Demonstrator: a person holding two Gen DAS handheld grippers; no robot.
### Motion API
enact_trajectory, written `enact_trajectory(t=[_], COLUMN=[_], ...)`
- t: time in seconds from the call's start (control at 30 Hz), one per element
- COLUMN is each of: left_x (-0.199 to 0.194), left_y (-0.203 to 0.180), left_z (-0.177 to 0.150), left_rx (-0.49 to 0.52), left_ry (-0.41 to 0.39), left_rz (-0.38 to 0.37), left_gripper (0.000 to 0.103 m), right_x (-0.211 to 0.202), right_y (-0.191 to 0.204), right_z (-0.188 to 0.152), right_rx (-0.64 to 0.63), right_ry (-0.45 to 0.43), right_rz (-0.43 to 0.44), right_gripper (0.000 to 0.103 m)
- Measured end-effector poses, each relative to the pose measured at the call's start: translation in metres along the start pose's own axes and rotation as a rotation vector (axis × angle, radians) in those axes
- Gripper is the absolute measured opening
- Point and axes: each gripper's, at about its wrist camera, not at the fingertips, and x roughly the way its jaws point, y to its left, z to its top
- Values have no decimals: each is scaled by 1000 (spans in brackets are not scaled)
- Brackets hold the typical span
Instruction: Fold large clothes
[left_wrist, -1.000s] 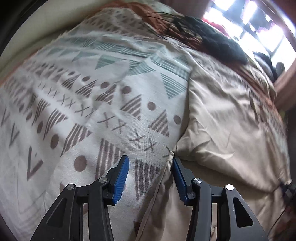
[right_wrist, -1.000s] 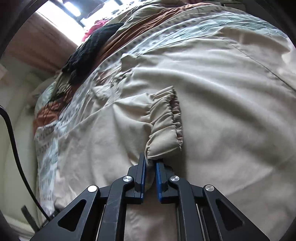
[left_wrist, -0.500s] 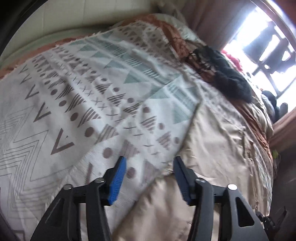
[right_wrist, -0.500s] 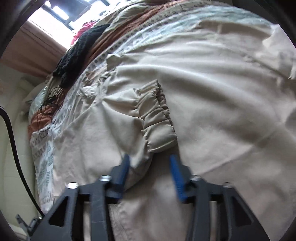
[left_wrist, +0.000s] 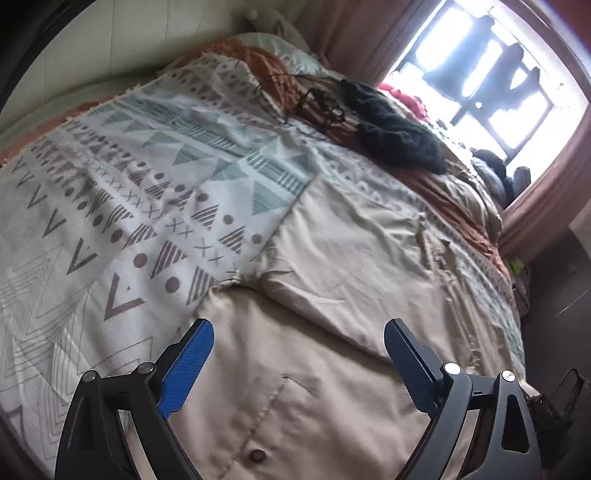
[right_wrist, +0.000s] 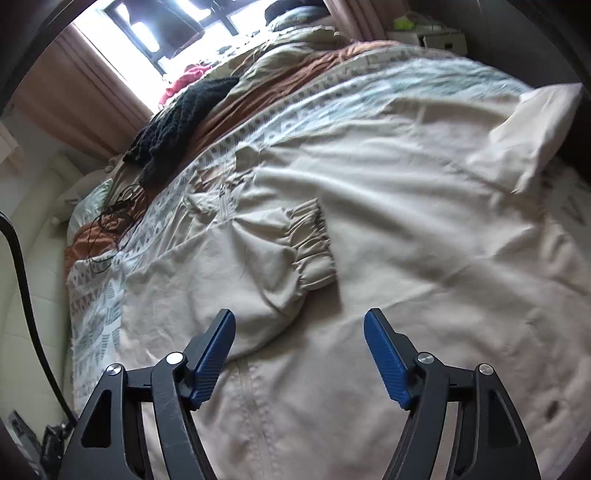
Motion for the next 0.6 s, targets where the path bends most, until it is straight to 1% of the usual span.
enact_trajectory(t=[0.07,0.1,0.17,0.3,0.4,0.6], left_x=[-5,-7,-11,-11,-12,-13], left_y=[-7,-10,-15,-31,-50,-76], left_z=[0,0,-2,-8,-15,-24], left_rx=[17,27,38,51,102,129], left_ry=[7,-1,-13,6,6,2], left_rz=[-29,-32,-34,-92,-111,-155], left_gripper=[94,94,94,94,94,94], right_x=[-15,-21,-34,-55,-69,-92], right_y=[-3,-4,-11,-26,-42,-79], right_z=[0,-1,-1,-1,-2,6], right_rx=[-9,-14,-14,-8,-11,11], right_ry=[-19,-29,-61,-105,-149,-230], right_rz=[-4,-6,-20,-42,-56,-97], right_gripper=[77,78,85,85,85,85])
